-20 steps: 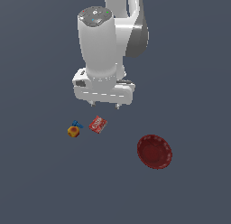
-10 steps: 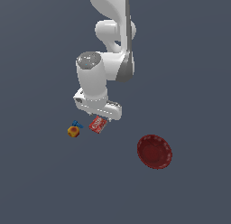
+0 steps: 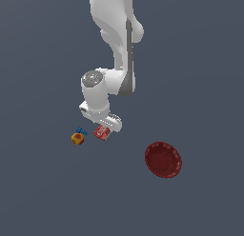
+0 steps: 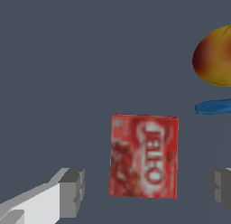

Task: Pick up a designated object from a clutter of objects.

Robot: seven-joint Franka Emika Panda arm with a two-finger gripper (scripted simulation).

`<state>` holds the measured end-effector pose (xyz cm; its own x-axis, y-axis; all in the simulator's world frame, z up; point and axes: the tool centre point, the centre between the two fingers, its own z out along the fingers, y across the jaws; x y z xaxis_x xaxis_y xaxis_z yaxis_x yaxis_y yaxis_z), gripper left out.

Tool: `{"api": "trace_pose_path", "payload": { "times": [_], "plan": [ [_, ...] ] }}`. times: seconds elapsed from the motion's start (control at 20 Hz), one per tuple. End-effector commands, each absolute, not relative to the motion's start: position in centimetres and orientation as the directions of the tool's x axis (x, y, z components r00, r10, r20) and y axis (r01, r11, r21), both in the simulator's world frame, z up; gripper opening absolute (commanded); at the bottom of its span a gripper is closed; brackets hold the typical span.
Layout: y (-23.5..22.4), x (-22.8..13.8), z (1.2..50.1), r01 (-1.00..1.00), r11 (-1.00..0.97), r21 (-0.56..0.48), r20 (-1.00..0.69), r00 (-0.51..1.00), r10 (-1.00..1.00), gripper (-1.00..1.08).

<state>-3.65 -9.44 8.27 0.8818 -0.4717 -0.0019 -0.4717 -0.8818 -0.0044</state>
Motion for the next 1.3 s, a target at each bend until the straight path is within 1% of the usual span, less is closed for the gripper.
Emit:
{"api": "trace_pose_path", "payload": {
  "times": [0.0, 0.55, 1.0, 1.25],
  "plan": [
    [-9.8, -4.1, 7.4, -0.491, -0.871, -0.002, 0.0, 0.871, -0.491, 1.0],
    [-10.0, -4.6, 6.2, -0.506, -0.863, 0.0, -0.001, 0.863, -0.506, 1.0],
    [-10.0, -4.7, 2.5, -0.508, -0.861, 0.0, 0.0, 0.861, -0.508, 1.0],
    [-10.0, -4.7, 1.5, -0.508, -0.861, 0.0, 0.0, 0.861, -0.508, 1.0]
  ]
}}
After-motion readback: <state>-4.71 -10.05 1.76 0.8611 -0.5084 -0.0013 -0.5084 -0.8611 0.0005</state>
